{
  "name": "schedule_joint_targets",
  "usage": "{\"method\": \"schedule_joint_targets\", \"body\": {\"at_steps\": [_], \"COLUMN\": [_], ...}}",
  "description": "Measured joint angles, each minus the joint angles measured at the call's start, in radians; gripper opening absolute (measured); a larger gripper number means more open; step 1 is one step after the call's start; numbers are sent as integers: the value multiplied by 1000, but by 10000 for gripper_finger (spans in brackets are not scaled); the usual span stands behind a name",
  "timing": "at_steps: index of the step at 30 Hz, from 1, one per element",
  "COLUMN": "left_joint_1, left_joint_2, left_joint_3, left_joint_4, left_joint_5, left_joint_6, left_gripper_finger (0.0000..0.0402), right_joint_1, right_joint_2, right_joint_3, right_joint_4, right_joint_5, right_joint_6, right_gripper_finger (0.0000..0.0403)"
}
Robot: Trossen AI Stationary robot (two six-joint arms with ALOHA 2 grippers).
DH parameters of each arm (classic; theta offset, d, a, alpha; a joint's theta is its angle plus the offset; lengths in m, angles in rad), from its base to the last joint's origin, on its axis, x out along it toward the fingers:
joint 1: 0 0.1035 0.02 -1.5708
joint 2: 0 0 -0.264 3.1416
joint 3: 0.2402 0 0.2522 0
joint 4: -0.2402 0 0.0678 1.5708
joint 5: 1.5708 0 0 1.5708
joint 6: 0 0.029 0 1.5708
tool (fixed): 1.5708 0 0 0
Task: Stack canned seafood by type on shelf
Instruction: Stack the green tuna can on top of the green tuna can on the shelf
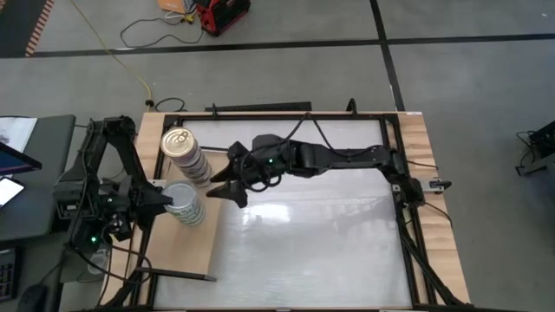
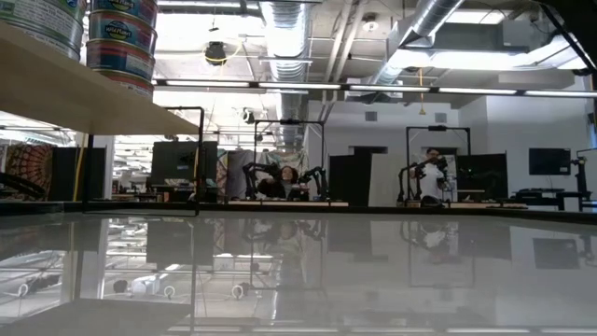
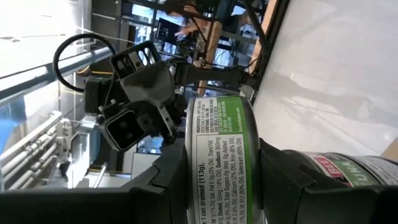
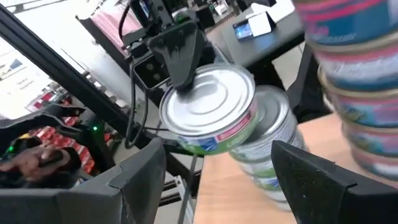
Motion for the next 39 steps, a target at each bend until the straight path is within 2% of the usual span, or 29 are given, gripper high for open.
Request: {"method": "schedule_joint_targets", "body": {"at_steps": [4,9,16,21,30,39], "left_joint_1": [0,0,28,58,66,66], "left_joint_2": [0,0,0,1,0,1], "left_joint_3": [0,0,0,0,0,0], "left_joint_4": [-1,-8,-27,-28,-27,-27], "left_joint_5": [5,8,32,80,70,72], "left_joint_6": [24,20,49,101,147,143], "left_gripper_finger": [140,140,140,140,141,141], "right_joint_1": [23,58,64,65,66,67], "right_joint_2": [18,16,43,85,84,84], "right_joint_3": [-1,-8,-7,-11,-10,-10], "right_joint_4": [-4,12,54,100,110,98], "right_joint_5": [34,190,258,263,262,256], "right_joint_6": [-36,-203,-225,-242,-246,-319], "right_gripper_finger": [311,311,311,311,311,311]}}
